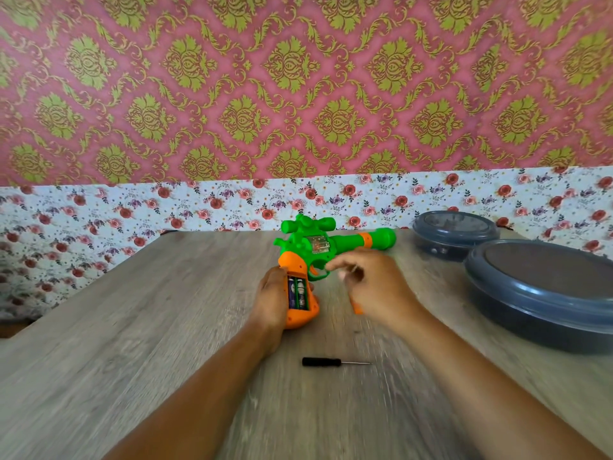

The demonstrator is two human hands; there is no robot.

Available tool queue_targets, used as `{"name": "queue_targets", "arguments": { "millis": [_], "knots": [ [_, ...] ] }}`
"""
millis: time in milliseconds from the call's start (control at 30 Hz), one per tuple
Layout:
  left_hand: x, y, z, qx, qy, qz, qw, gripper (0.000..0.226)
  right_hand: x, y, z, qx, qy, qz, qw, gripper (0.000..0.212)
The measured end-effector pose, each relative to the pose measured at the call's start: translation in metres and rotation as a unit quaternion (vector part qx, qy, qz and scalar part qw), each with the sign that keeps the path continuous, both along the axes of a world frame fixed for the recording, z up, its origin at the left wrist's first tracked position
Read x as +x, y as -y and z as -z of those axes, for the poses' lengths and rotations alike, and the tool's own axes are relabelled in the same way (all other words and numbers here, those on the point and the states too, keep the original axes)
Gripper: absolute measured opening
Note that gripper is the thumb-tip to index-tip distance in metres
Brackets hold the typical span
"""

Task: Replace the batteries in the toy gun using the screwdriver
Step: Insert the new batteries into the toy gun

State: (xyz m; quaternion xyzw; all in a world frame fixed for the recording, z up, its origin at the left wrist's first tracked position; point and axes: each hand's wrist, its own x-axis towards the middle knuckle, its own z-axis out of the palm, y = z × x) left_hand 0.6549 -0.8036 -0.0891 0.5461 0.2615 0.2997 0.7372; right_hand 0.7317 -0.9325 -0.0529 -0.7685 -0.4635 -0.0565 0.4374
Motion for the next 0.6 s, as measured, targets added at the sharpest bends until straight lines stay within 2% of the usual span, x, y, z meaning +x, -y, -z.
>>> {"name": "queue_targets", "arguments": {
  "millis": [100,300,433,600],
  "knots": [
    [-0.002,0.000,0.000,-0.028,0.012,0.014,0.999,0.039,0.024,0.015,-0.001,-0.013,-0.049,0.041,0.998,0.033],
    [-0.005,0.002,-0.004,-0.063,0.009,0.032,0.997,0.041,0.038,0.026,0.012,-0.204,-0.091,0.024,0.974,0.064],
    [-0.006,0.002,-0.004,-0.041,0.006,0.037,0.998,0.042,0.044,0.026,0.022,-0.256,-0.065,0.015,0.964,0.062],
    [-0.010,0.004,-0.006,-0.060,0.020,0.056,0.996,0.037,0.048,0.026,0.028,-0.255,-0.060,0.023,0.965,0.054]
  ]
}}
